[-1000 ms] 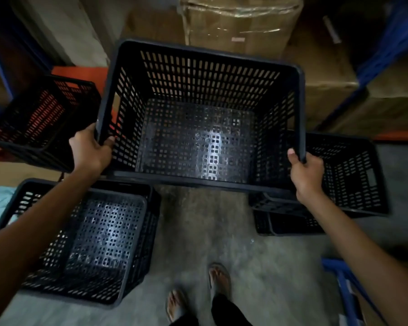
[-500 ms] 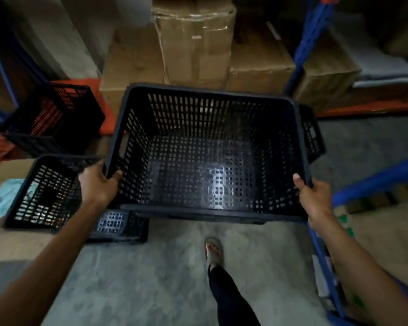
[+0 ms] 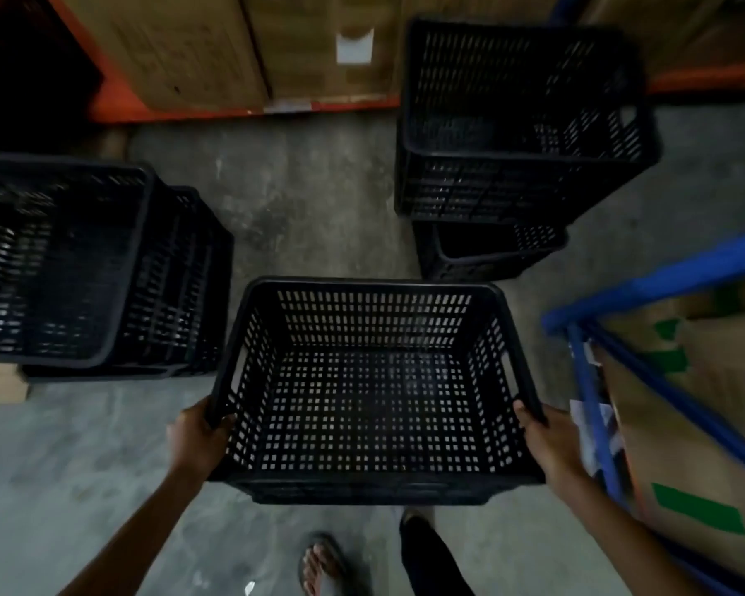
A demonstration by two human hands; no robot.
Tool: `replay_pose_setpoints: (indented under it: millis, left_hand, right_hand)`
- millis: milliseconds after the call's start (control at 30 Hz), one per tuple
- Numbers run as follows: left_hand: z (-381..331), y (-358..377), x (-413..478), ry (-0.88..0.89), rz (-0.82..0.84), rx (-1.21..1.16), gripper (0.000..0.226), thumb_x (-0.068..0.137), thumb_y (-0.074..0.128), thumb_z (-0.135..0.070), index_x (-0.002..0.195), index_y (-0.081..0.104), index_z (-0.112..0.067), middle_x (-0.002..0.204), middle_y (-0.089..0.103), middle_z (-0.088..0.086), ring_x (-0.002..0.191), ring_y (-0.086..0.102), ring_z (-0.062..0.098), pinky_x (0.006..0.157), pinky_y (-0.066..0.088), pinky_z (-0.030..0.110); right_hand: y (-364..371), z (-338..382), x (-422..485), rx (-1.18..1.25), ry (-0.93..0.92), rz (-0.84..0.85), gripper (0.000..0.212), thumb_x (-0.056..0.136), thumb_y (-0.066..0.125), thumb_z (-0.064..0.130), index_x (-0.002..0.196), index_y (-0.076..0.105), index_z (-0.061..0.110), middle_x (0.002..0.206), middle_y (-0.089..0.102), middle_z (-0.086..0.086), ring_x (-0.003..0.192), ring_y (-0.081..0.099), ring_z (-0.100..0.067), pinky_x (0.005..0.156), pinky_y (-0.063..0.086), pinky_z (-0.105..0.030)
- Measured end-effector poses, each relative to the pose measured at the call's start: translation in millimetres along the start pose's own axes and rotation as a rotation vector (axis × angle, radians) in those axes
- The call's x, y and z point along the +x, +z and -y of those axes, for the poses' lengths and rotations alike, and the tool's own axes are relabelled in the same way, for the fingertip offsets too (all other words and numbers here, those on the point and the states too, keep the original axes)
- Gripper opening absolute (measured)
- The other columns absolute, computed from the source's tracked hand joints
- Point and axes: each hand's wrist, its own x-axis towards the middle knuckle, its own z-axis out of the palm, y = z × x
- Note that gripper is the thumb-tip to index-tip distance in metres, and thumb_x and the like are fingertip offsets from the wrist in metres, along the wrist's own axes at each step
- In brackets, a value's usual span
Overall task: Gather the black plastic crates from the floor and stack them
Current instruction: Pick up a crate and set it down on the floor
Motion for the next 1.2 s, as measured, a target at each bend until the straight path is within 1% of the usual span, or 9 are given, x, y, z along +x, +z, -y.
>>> replay_pose_setpoints:
  millis: [133, 267, 400, 533, 667, 767, 900, 1033, 1200]
  left_hand:
    - [39.3, 69.0, 63.8, -0.042, -0.011, 0.023, 0.034, 0.083, 0.070, -0.013, 0.117, 0.068, -0.008, 0.097, 0.075, 0.021, 0.091, 0.069, 0.038, 0.070, 0.044, 0.034]
    - [59.5, 100.8, 115.4, -0.027, -0.073, 0.012, 0.033, 0.087, 0.067, -0.018, 0.118, 0.065, -0.007, 0.101, 0.073, 0.021, 0.096, 0.068, 0.037, 0.074, 0.048, 0.025]
    - [68.2, 116.5, 162.6, -0.008, -0.174, 0.033, 0.034, 0.090, 0.063, -0.025, 0.119, 0.060, -0.008, 0.104, 0.070, 0.025, 0.099, 0.066, 0.041, 0.084, 0.051, 0.048]
    - [80.5, 133.4, 197.7, 0.008, -0.222, 0.034, 0.037, 0.092, 0.060, -0.024, 0.124, 0.055, -0.006, 0.113, 0.068, 0.024, 0.105, 0.065, 0.041, 0.086, 0.050, 0.048]
    - [111.5, 160.0, 221.2, -0.021, -0.236, 0.120, 0.048, 0.094, 0.057, -0.025, 0.135, 0.043, -0.003, 0.113, 0.066, 0.033, 0.102, 0.063, 0.051, 0.086, 0.048, 0.054]
    - [128.9, 160.6, 231.0, -0.037, -0.194, 0.132, 0.054, 0.095, 0.056, -0.029, 0.140, 0.037, -0.006, 0.117, 0.065, 0.032, 0.104, 0.063, 0.051, 0.086, 0.050, 0.054]
    - [121.9, 148.5, 232.6, -0.094, -0.044, 0.075, 0.061, 0.094, 0.055, -0.032, 0.145, 0.027, -0.011, 0.135, 0.053, 0.028, 0.122, 0.052, 0.047, 0.100, 0.043, 0.055]
    - [69.4, 132.7, 149.5, -0.099, 0.013, 0.166, 0.078, 0.094, 0.052, -0.038, 0.155, 0.008, -0.014, 0.162, 0.015, 0.016, 0.147, 0.021, 0.038, 0.112, 0.028, 0.055]
    - [-31.9, 82.8, -38.6, 0.132, 0.367, 0.231, 0.061, 0.097, 0.045, -0.040, 0.152, 0.026, -0.022, 0.161, 0.023, 0.008, 0.148, 0.026, 0.027, 0.115, 0.028, 0.045]
  right_hand:
    - [82.3, -24.2, 68.0, -0.041, -0.031, 0.028, 0.039, 0.094, 0.060, 0.032, 0.089, 0.072, -0.004, 0.089, 0.073, -0.022, 0.088, 0.068, -0.037, 0.079, 0.055, -0.045]
    - [136.3, -22.9, 115.9, -0.079, -0.141, 0.002, 0.037, 0.096, 0.056, 0.035, 0.065, 0.057, 0.015, 0.066, 0.063, -0.013, 0.072, 0.064, -0.034, 0.064, 0.047, -0.038]
    - [181.4, -13.1, 153.6, -0.076, -0.293, -0.063, 0.037, 0.097, 0.055, 0.034, 0.087, 0.069, 0.001, 0.083, 0.071, -0.022, 0.083, 0.068, -0.037, 0.071, 0.050, -0.039]
    - [229.4, -7.4, 177.5, -0.151, -0.399, -0.125, 0.038, 0.098, 0.054, 0.027, 0.112, 0.066, -0.006, 0.107, 0.069, -0.029, 0.102, 0.066, -0.044, 0.088, 0.051, -0.045]
    - [268.5, -22.1, 182.7, -0.275, -0.534, -0.264, 0.026, 0.095, 0.058, 0.017, 0.107, 0.064, -0.005, 0.071, 0.069, -0.027, 0.058, 0.065, -0.044, 0.050, 0.048, -0.035]
    - [272.6, -28.7, 190.1, -0.285, -0.570, -0.277, 0.026, 0.095, 0.054, 0.020, 0.102, 0.061, -0.004, 0.062, 0.065, -0.025, 0.051, 0.062, -0.043, 0.048, 0.038, -0.028]
    - [260.7, -22.9, 187.0, -0.318, -0.335, 0.002, 0.039, 0.100, 0.043, 0.038, 0.124, 0.047, 0.008, 0.095, 0.068, -0.027, 0.085, 0.066, -0.048, 0.065, 0.047, -0.037]
    - [189.3, -7.1, 134.0, -0.472, -0.078, 0.300, 0.080, 0.095, 0.045, 0.054, 0.157, 0.005, 0.023, 0.135, 0.055, -0.027, 0.116, 0.058, -0.045, 0.089, 0.049, -0.043]
    - [37.5, 24.6, -13.9, -0.691, -0.113, 0.488, 0.079, 0.096, 0.047, 0.048, 0.157, 0.004, 0.023, 0.154, 0.037, -0.015, 0.137, 0.044, -0.032, 0.108, 0.041, -0.040]
